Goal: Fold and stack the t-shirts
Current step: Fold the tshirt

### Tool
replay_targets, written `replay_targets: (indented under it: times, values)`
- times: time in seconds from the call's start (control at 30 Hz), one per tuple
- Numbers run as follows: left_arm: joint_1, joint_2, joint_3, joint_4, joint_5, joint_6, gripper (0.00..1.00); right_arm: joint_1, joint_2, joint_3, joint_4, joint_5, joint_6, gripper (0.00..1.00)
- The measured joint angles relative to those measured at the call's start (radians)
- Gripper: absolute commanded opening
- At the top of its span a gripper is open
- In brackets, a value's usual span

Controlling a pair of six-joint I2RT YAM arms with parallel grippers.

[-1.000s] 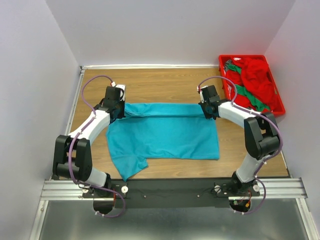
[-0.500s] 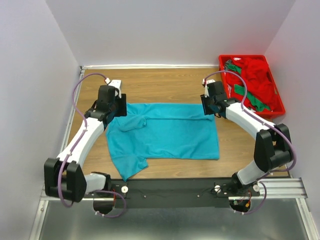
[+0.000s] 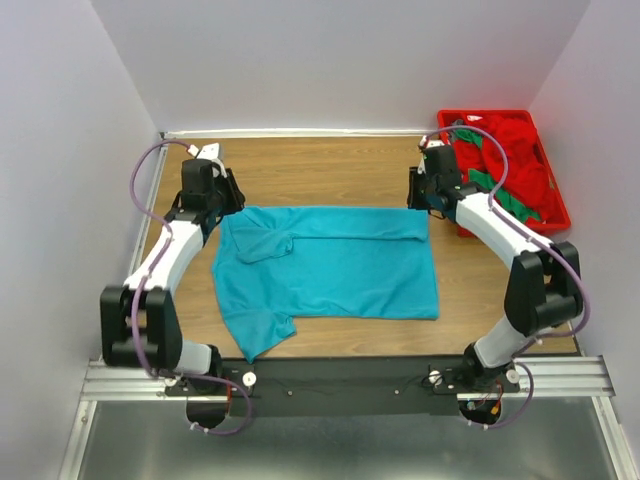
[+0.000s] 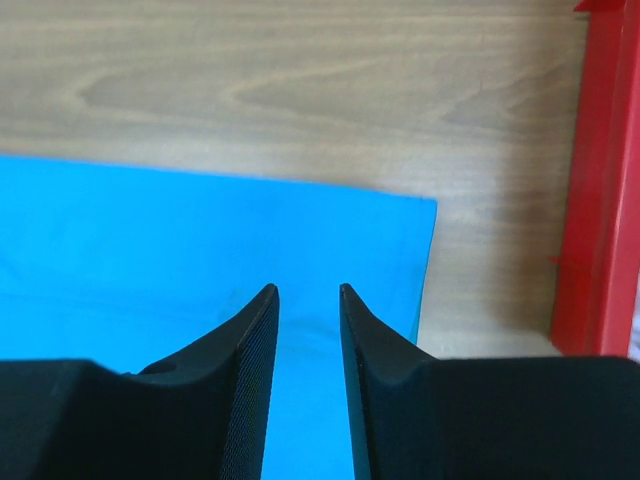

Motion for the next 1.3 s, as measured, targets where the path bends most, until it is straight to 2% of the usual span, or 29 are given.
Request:
replay_targets:
  times: [0.17,0.3,0.67,0.9,1.07,1.3]
  values:
    - [0.048,0.264,0.059,0.064,0.061,-0.029,0.31,-0.05,0.126,0.045,0.046,-0.024,0.042,0.34]
    - [0.083,0.405,0.099,0.082,0.09,-0.036,0.31,-0.074,0.207,0.045,0.05,-0.04,0.065,0.34]
    - [0.129,0.527,0.131,0.09,0.092,-0.034,0.31,-0.126,0.315,0.043,0.078,-0.052,0.089,0.34]
    - [0.164,0.593,0.222,0.076,0.102,-0.033,0.3,-0.145,0.357,0.08,0.105,-0.066,0.097,0.34]
    - [0.165,0.685,0.369,0.024,0.1,-0.031,0.3,-0.148,0.443,0.197,0.108,-0.075,0.09,0.35]
    - [0.165,0.839,0.61,-0.039,0.099,-0.032,0.3,-0.157,0.63,0.462,0.119,-0.081,0.058,0.36]
